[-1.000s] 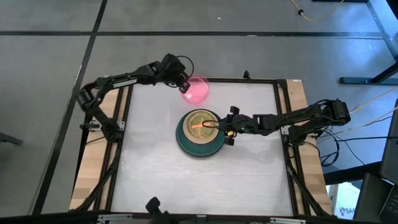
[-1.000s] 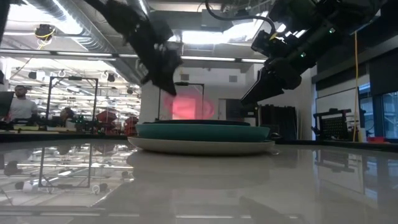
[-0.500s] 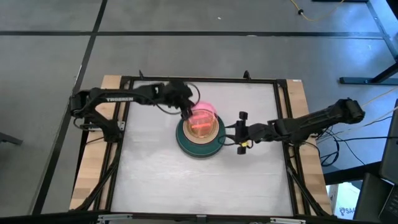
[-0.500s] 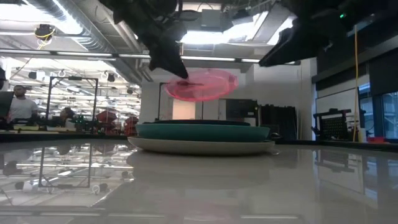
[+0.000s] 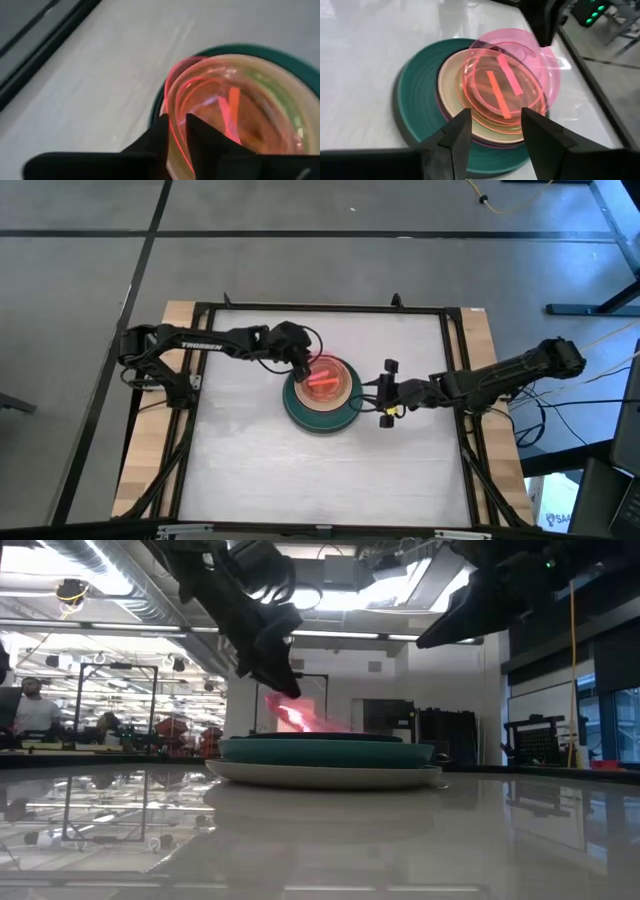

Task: Stack plastic plates
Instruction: Stack the small pink plate on top of the small orange plate, then return to Home Position

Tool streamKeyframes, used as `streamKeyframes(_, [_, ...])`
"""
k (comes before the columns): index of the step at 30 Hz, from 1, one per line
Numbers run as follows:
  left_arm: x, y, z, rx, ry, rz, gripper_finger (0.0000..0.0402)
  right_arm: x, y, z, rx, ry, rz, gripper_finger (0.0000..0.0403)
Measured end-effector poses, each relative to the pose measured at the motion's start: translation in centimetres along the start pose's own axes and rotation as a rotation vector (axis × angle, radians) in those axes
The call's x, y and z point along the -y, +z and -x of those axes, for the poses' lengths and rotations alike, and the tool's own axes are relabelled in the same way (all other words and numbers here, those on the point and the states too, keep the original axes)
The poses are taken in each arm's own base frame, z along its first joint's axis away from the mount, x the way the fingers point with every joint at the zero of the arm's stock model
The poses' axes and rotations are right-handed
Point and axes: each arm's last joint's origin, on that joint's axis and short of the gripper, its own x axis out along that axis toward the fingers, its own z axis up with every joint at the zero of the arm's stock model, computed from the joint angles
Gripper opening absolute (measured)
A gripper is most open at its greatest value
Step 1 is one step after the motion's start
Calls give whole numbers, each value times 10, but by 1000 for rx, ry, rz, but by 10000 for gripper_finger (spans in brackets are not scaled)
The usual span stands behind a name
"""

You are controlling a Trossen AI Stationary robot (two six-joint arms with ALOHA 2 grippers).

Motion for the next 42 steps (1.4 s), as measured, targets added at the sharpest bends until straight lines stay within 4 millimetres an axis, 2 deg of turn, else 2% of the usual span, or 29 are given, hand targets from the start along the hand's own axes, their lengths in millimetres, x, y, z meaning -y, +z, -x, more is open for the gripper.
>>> streamKeyframes(3, [-1,2,0,3,-44,7,84,0,1,0,7,5,16,166])
streamKeyframes(5, [-4,5,6,8,-57,-25,98,1,1,0,7,-21,24,166])
streamKeyframes(9, [-1,15,37,109,-61,-131,105,6,-1,8,-20,-77,32,166])
streamKeyframes(11, [3,10,54,167,-97,-224,103,12,1,17,-7,-89,3,166])
streamKeyframes(14, [6,-16,72,282,-171,-265,102,26,-1,32,-10,-96,-52,166])
streamKeyframes(19, [1,-74,90,523,-238,-233,101,50,-10,51,69,-66,-152,166])
streamKeyframes(23, [-6,-111,101,634,-284,-160,95,62,-26,54,114,8,-250,154])
streamKeyframes(26, [-11,-132,106,664,-300,-119,76,65,-39,52,153,48,-287,122])
streamKeyframes(34, [-21,-168,109,733,-326,-39,5,66,-74,55,211,34,-373,8])
streamKeyframes(37, [-23,-179,107,736,-329,-27,6,62,-89,57,212,39,-394,11])
streamKeyframes(42, [-25,-182,111,729,-340,-3,7,56,-109,65,287,44,-476,12])
